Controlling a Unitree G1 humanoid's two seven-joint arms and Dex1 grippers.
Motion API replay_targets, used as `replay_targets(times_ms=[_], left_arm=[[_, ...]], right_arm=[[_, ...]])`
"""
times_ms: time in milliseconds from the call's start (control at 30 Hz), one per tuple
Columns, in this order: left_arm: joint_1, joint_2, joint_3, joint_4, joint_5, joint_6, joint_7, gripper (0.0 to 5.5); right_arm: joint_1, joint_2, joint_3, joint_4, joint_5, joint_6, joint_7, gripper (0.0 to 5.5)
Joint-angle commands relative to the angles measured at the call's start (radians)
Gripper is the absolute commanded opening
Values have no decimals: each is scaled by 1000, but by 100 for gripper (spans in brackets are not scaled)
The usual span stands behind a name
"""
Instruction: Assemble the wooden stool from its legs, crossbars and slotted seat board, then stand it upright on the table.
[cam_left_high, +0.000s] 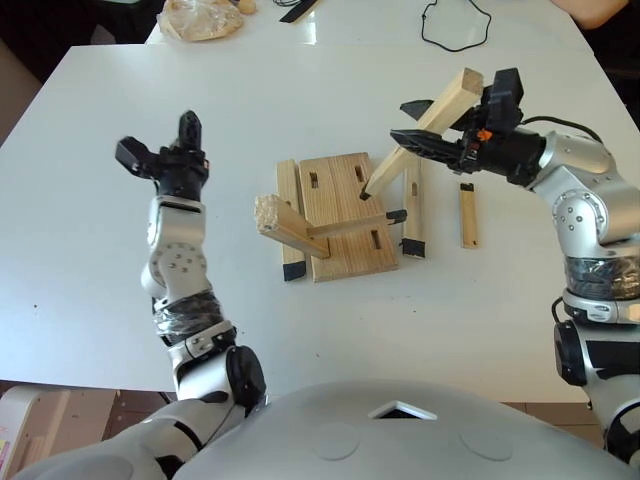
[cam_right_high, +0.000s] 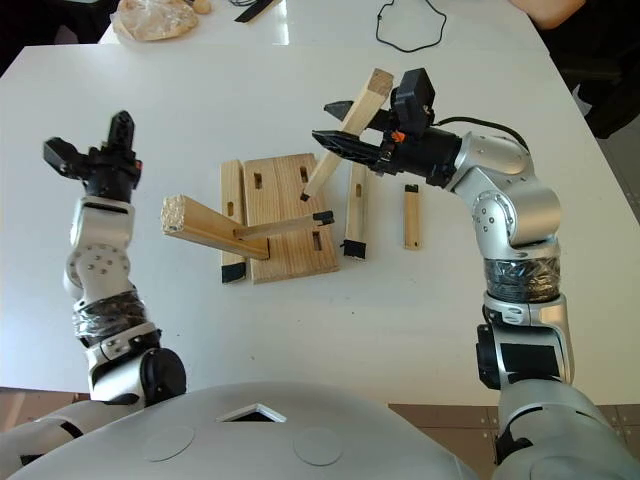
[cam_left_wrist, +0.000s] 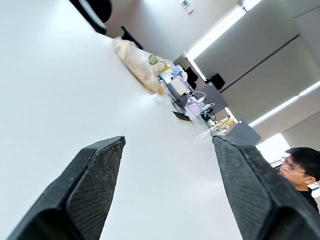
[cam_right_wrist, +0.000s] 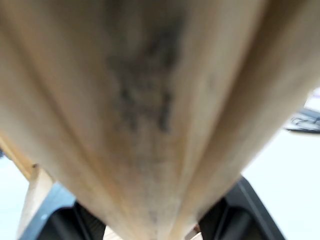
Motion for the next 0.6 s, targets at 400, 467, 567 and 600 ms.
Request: replay_targets(times_ms=[400, 467, 567, 600], left_arm=[[49, 13, -7, -17, 31, -31, 24, 325], [58, 9, -7, -23, 30, -35, 26, 325], [70, 5, -6, -29, 30, -43, 27, 325], [73, 4, -6, -29, 30, -45, 27, 325]], right_arm=[[154, -145, 48, 2, -45, -24, 182, 201], [165, -180, 68, -16, -61, -39, 222, 201], [177, -210, 92, -15, -77, -62, 257, 201], [176, -212, 96, -8, -79, -69, 261, 201]])
